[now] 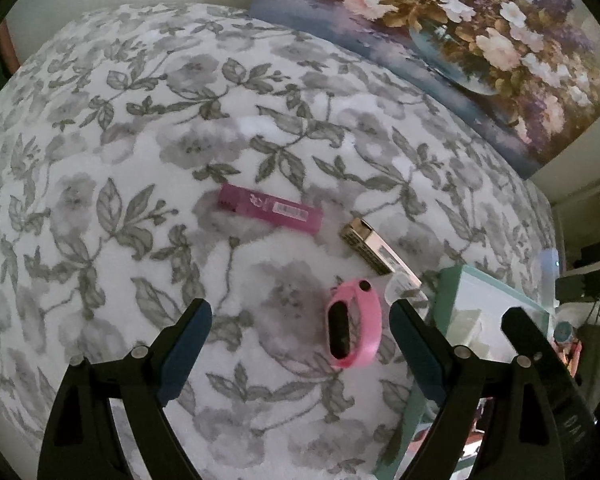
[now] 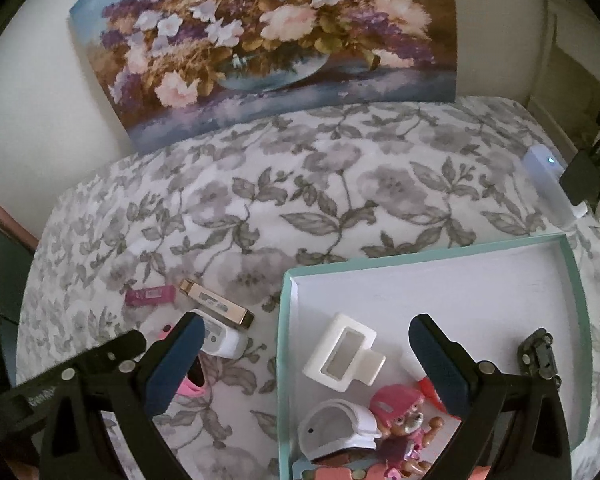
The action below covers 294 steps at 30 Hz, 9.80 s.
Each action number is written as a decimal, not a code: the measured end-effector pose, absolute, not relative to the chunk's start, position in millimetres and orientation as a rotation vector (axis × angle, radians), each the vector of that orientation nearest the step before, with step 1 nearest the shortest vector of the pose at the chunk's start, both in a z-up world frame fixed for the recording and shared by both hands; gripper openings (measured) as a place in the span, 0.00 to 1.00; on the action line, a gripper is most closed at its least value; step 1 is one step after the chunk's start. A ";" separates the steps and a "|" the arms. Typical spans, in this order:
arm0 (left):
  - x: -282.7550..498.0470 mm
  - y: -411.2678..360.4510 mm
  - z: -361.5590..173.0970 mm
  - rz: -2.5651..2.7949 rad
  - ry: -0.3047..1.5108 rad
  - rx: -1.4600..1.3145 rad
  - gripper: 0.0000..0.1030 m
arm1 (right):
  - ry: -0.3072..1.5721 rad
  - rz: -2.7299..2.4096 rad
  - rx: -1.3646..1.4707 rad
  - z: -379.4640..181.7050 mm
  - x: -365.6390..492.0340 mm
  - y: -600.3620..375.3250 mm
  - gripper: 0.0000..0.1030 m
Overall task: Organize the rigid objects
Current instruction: 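Move both grippers back toward the pink band and white adapter, then grasp the pink band with the left gripper, then grasp the white power adapter with the right gripper while the left holds the band, then carry the pink band and white adapter over the tray with both grippers, then open both grippers to drop the band and adapter into the tray, then move both grippers toward the gold USB stick and pink stick, then grasp the gold USB stick with the right gripper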
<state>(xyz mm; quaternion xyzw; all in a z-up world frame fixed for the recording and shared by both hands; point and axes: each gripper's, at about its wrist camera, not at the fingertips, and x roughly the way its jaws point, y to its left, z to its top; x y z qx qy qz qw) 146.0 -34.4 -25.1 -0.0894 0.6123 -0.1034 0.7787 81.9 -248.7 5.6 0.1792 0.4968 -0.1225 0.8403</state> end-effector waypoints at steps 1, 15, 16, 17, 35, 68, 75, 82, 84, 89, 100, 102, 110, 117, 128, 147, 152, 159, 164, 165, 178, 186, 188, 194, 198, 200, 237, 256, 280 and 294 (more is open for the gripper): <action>144.7 -35.8 -25.3 -0.233 1.325 -0.195 0.88 | 1.046 -0.262 0.380 7.2 81.1 -249.7 1.00; 140.9 -67.9 -36.6 -0.342 1.353 -0.151 0.54 | 1.052 -0.274 0.406 2.2 78.8 -258.0 1.00; 140.2 -69.2 -38.1 -0.345 1.355 -0.148 0.52 | 1.053 -0.273 0.406 1.8 78.9 -257.8 1.00; 139.9 -70.8 -39.6 -0.348 1.359 -0.146 0.47 | 1.054 -0.273 0.405 1.5 79.0 -257.7 1.00; 139.9 -78.3 -59.3 -0.391 1.379 -0.188 0.15 | 1.069 -0.240 0.383 -5.5 85.8 -245.5 1.00; 161.2 20.8 -38.7 -0.193 1.283 -0.470 0.13 | 1.109 -0.039 0.206 -57.3 122.6 -161.0 0.77; 163.8 13.8 -45.2 -0.190 1.294 -0.454 0.13 | 1.127 -0.063 0.196 -74.0 126.9 -161.2 0.57; 163.4 10.1 -44.8 -0.181 1.290 -0.434 0.13 | 1.125 -0.054 0.209 -73.6 126.5 -165.1 0.46; 163.1 8.7 -40.7 -0.181 1.278 -0.427 0.13 | 1.124 -0.049 0.218 -73.3 126.3 -165.9 0.45; 161.5 7.1 -27.2 -0.181 1.240 -0.426 0.13 | 1.096 -0.018 0.251 -63.7 123.9 -168.4 0.45; 148.0 -24.6 21.3 -0.235 1.121 -0.399 0.13 | 0.967 0.018 0.358 -11.5 112.4 -201.3 0.45; 144.0 -34.7 30.7 -0.253 1.099 -0.384 0.13 | 0.938 0.001 0.363 -0.2 107.5 -212.6 0.45; 116.7 -96.3 45.1 -0.358 1.058 -0.289 0.13 | 0.931 -0.132 0.413 6.2 83.3 -276.4 0.45; 99.6 -156.1 30.9 -0.466 1.104 -0.200 0.13 | 0.957 -0.272 0.488 -0.3 54.8 -342.1 0.45; 76.5 -225.3 8.2 -0.572 1.156 -0.048 0.13 | 0.966 -0.361 0.510 -4.7 22.0 -393.6 0.45; 71.9 -245.7 -21.0 -0.560 1.211 0.021 0.14 | 1.045 -0.338 0.526 -29.3 24.2 -392.8 0.45; 71.7 -245.3 -19.6 -0.557 1.208 0.025 0.14 | 1.059 -0.339 0.528 -31.9 24.3 -393.4 0.46; 72.8 -244.9 -16.3 -0.561 1.215 0.030 0.39 | 1.042 -0.344 0.515 -25.6 24.4 -393.2 0.48; 75.8 -239.0 -8.7 -0.555 1.209 0.017 0.45 | 1.003 -0.359 0.497 -9.9 23.5 -395.4 0.54; 76.7 -237.0 -6.8 -0.552 1.206 0.014 0.47 | 0.993 -0.362 0.498 -6.7 23.1 -395.8 0.54; 102.1 -180.5 16.8 -0.391 1.133 -0.039 0.57 | 0.949 -0.348 0.471 15.1 24.6 -389.1 0.57; 115.5 -160.3 -0.9 -0.302 1.168 -0.014 0.57 | 1.020 -0.333 0.427 -4.6 35.3 -372.6 0.57; 116.4 -160.0 -5.7 -0.293 1.178 -0.005 0.57 | 1.032 -0.329 0.416 -8.0 37.5 -369.2 0.60; 118.2 -156.4 -14.4 -0.227 1.174 0.057 0.84 | 1.048 -0.350 0.385 -11.8 41.5 -363.8 0.87; 121.2 -148.4 -18.2 -0.167 1.157 0.082 0.93 | 1.032 -0.369 0.362 -9.3 41.8 -363.5 1.00; 122.9 -143.1 -18.1 -0.146 1.147 0.073 0.93 | 1.027 -0.374 0.353 -8.9 42.2 -363.1 1.00; 161.1 -4.1 5.0 -0.023 1.099 -0.062 0.96 | 1.042 -0.224 0.316 -6.3 90.6 -255.0 1.00; 176.6 77.5 -9.6 0.041 1.126 -0.160 0.96 | 1.054 -0.164 0.432 -32.7 118.4 -189.1 1.00; 201.3 73.8 -52.4 0.020 1.175 -0.172 0.96 | 1.070 -0.206 0.544 -71.3 149.9 -169.3 1.00; 203.9 77.7 -58.3 0.007 1.182 -0.210 0.96 | 1.058 -0.368 0.476 -77.6 166.0 -156.6 1.00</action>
